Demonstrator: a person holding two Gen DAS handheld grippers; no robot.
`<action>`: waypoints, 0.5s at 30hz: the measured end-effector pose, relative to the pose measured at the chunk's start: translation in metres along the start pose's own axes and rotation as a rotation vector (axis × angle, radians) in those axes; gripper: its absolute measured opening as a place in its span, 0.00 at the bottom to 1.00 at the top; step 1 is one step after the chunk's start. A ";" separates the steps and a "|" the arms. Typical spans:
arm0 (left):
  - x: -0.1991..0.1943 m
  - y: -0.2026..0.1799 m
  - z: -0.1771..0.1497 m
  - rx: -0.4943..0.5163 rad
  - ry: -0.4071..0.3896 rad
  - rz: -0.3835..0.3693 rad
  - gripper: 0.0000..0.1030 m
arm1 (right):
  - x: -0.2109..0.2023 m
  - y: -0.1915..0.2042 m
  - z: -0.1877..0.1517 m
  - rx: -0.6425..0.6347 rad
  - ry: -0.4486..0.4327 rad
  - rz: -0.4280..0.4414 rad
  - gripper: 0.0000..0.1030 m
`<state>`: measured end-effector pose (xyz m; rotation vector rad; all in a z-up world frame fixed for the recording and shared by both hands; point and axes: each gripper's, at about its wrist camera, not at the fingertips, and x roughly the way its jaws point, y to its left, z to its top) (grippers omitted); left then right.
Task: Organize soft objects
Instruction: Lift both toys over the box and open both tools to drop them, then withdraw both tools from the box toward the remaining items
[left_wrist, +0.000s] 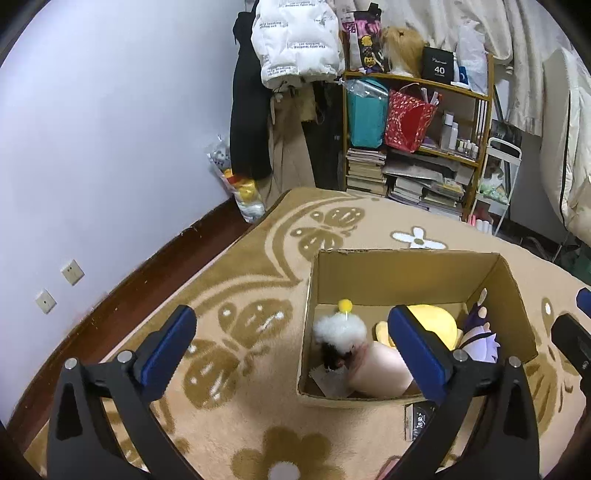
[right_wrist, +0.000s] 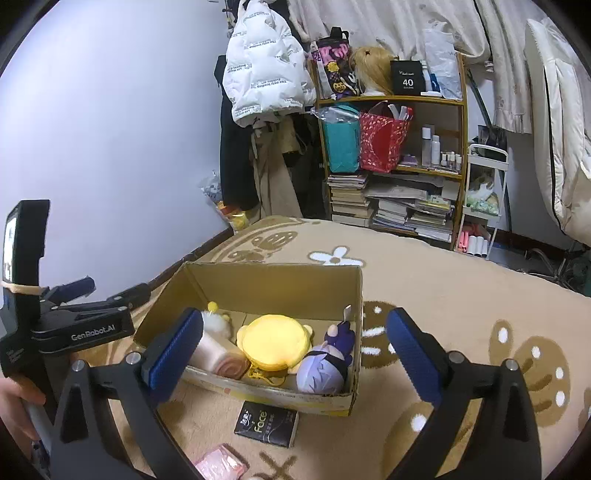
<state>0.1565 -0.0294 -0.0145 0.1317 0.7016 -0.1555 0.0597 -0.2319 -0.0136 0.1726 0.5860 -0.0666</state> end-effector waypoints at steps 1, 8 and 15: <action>-0.001 0.000 0.000 0.002 0.001 0.001 1.00 | -0.001 0.000 0.000 -0.002 0.005 -0.002 1.00; -0.011 0.006 -0.005 -0.009 0.025 0.006 1.00 | -0.013 -0.006 -0.004 0.018 0.018 -0.017 1.00; -0.028 0.012 -0.012 -0.002 0.025 0.008 1.00 | -0.031 -0.010 -0.005 0.038 0.014 -0.020 1.00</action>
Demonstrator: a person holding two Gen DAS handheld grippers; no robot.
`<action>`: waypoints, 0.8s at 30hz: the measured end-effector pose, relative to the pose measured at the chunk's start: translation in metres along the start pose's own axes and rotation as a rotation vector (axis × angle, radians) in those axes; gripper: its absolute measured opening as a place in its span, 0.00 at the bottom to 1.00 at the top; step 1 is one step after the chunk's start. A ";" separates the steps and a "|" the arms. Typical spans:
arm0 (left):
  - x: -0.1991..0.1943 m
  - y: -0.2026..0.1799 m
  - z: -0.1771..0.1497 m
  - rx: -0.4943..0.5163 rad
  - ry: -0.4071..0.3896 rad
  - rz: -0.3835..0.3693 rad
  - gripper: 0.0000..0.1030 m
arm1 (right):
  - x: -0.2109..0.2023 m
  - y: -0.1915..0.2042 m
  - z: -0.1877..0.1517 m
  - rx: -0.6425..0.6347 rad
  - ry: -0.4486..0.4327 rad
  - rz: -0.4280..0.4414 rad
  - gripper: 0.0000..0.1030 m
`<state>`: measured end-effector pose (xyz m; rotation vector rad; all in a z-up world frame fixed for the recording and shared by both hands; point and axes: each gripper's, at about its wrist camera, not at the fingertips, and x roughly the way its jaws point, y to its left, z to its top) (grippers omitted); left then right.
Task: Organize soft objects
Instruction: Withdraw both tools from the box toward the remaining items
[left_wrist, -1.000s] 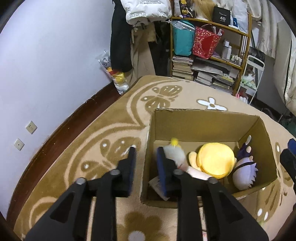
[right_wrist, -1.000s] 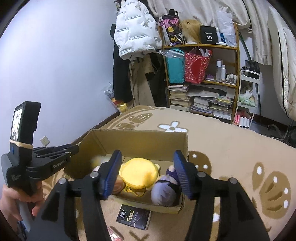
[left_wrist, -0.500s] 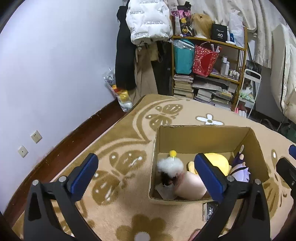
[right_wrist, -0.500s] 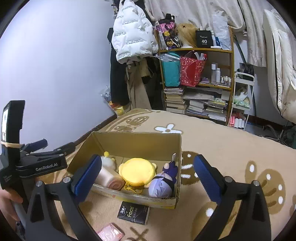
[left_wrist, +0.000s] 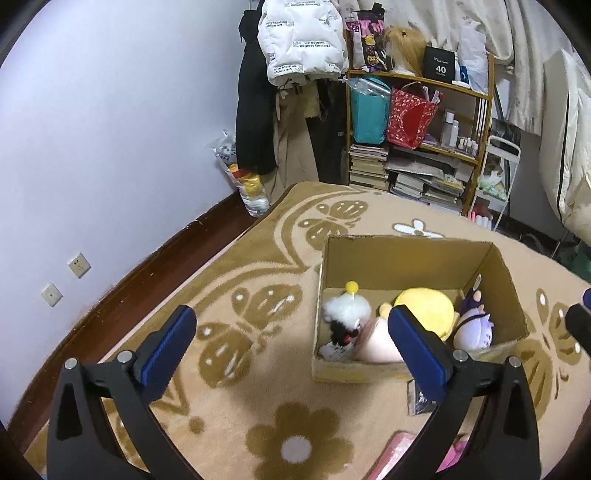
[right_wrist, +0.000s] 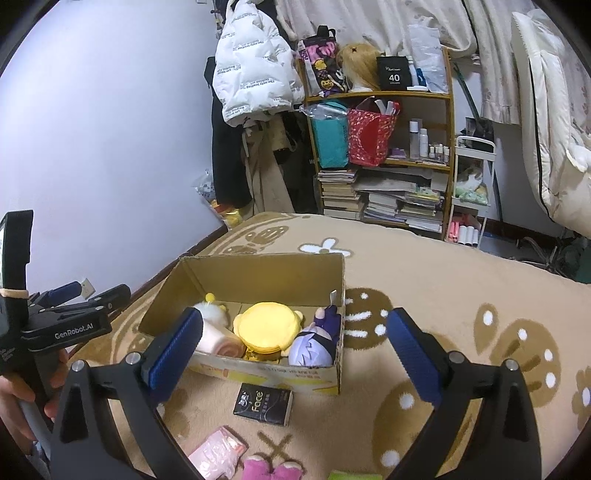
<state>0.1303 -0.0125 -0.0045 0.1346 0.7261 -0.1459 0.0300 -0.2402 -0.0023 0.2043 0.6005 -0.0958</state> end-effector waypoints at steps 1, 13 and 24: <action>-0.002 0.000 -0.001 0.006 0.004 -0.004 1.00 | -0.002 0.000 0.000 0.000 0.000 0.000 1.00; -0.035 -0.009 -0.016 0.085 0.009 -0.046 1.00 | -0.029 0.008 -0.012 0.000 0.009 0.001 1.00; -0.043 -0.016 -0.040 0.104 0.085 -0.053 1.00 | -0.034 0.007 -0.036 0.013 0.081 0.028 1.00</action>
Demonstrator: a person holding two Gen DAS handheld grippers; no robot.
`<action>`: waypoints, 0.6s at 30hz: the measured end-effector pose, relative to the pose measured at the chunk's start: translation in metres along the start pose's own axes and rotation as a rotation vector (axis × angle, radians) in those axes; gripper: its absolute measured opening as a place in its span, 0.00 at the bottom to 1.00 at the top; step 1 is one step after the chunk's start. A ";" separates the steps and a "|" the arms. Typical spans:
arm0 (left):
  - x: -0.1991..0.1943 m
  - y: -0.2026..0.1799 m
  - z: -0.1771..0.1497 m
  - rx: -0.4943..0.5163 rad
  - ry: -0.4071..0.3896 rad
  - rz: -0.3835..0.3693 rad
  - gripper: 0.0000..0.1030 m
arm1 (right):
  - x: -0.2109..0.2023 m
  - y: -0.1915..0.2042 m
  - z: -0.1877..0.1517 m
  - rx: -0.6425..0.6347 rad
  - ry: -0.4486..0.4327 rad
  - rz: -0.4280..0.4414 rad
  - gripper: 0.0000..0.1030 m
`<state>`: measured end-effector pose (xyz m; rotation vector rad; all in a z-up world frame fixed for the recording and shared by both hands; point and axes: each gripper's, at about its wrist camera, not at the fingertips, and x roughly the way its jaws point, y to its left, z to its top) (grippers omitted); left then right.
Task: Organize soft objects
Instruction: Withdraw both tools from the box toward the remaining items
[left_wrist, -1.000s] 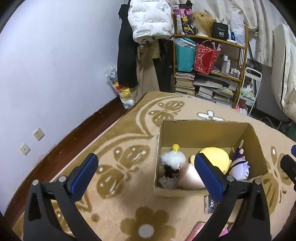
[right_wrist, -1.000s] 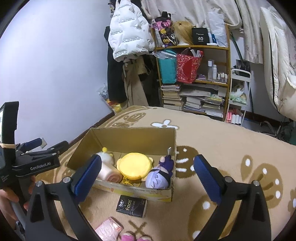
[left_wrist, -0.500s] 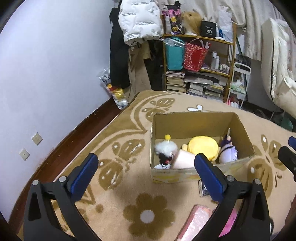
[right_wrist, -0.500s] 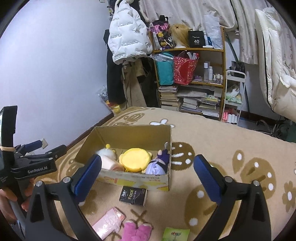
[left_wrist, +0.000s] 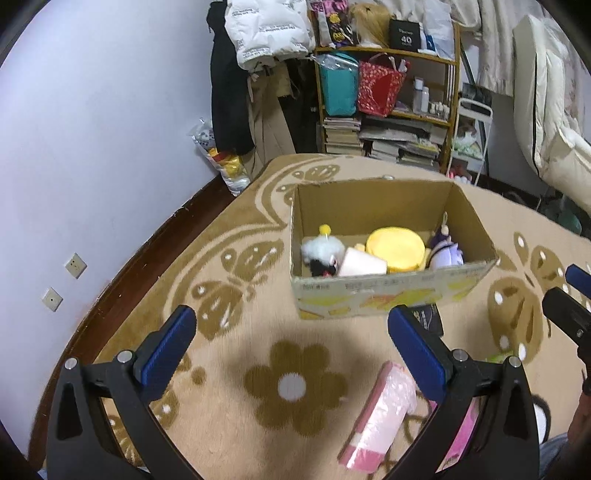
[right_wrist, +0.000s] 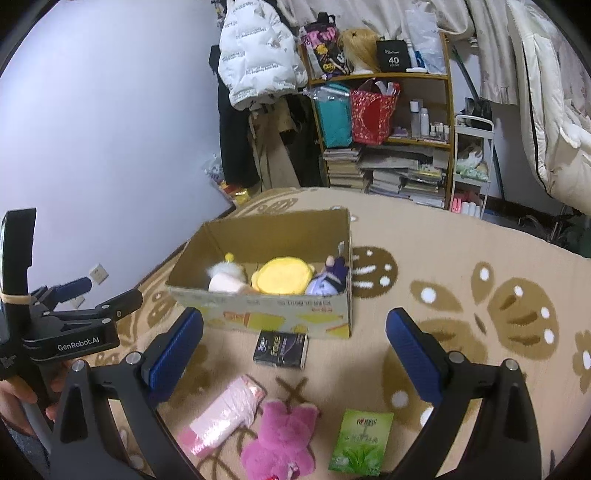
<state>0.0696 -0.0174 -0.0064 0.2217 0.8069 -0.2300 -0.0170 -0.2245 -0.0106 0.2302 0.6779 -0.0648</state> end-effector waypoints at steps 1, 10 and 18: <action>-0.001 -0.002 -0.002 0.006 0.004 0.000 1.00 | 0.000 0.000 -0.002 -0.003 0.007 -0.001 1.00; 0.006 -0.009 -0.013 0.029 0.054 0.012 1.00 | 0.010 -0.001 -0.021 -0.018 0.096 0.009 0.95; 0.024 -0.011 -0.020 0.020 0.121 -0.010 1.00 | 0.024 -0.004 -0.038 -0.011 0.177 0.013 0.90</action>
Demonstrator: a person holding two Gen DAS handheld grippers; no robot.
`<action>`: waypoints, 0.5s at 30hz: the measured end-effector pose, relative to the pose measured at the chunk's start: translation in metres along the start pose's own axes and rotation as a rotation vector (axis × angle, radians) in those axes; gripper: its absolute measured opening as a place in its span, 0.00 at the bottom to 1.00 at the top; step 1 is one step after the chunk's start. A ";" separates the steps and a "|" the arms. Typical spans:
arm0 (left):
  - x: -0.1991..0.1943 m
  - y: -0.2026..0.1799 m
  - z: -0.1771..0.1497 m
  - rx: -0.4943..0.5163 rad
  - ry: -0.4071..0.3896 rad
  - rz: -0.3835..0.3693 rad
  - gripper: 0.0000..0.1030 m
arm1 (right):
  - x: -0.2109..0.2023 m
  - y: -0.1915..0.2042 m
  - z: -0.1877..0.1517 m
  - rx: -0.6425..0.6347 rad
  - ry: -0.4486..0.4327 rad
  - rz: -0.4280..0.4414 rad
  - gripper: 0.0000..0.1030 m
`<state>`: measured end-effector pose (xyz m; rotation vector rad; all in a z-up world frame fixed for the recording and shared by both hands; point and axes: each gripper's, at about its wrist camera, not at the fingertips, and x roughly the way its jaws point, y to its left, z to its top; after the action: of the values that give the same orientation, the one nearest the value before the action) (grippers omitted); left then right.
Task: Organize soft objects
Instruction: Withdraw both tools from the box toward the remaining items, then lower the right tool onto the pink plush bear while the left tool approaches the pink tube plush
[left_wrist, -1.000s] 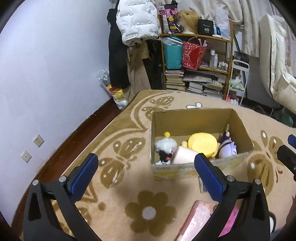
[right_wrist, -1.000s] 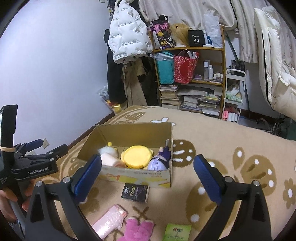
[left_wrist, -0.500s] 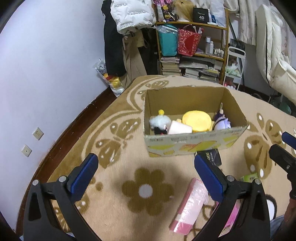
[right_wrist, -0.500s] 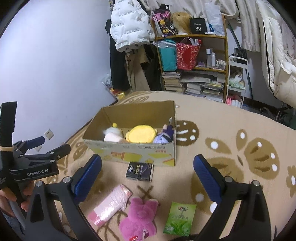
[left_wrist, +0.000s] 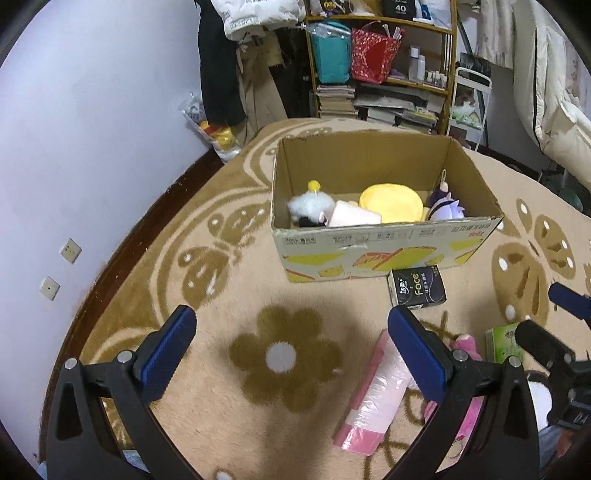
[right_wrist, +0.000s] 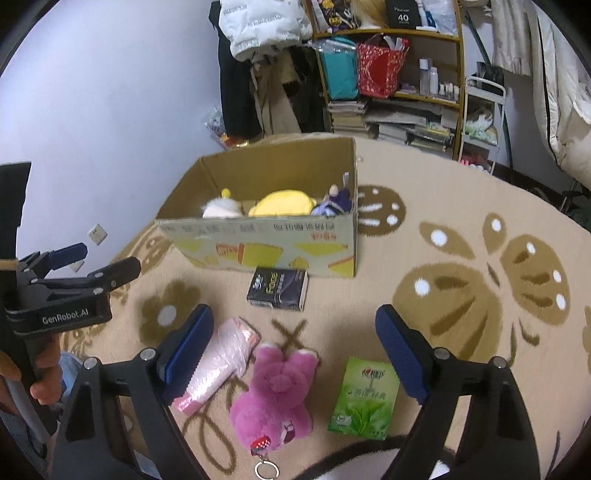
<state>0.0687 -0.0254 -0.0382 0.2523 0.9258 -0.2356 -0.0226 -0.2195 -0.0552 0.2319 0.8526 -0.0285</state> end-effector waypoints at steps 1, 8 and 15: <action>0.004 -0.001 -0.001 0.000 0.011 -0.002 1.00 | 0.002 0.001 -0.001 -0.003 0.006 0.000 0.90; 0.030 -0.016 -0.008 0.033 0.109 -0.011 1.00 | 0.018 0.004 -0.012 -0.019 0.078 0.002 0.73; 0.049 -0.036 -0.016 0.100 0.180 -0.021 1.00 | 0.041 0.005 -0.022 -0.010 0.169 0.022 0.73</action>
<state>0.0742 -0.0585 -0.0912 0.3603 1.0967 -0.2824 -0.0117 -0.2069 -0.0990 0.2362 1.0176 0.0159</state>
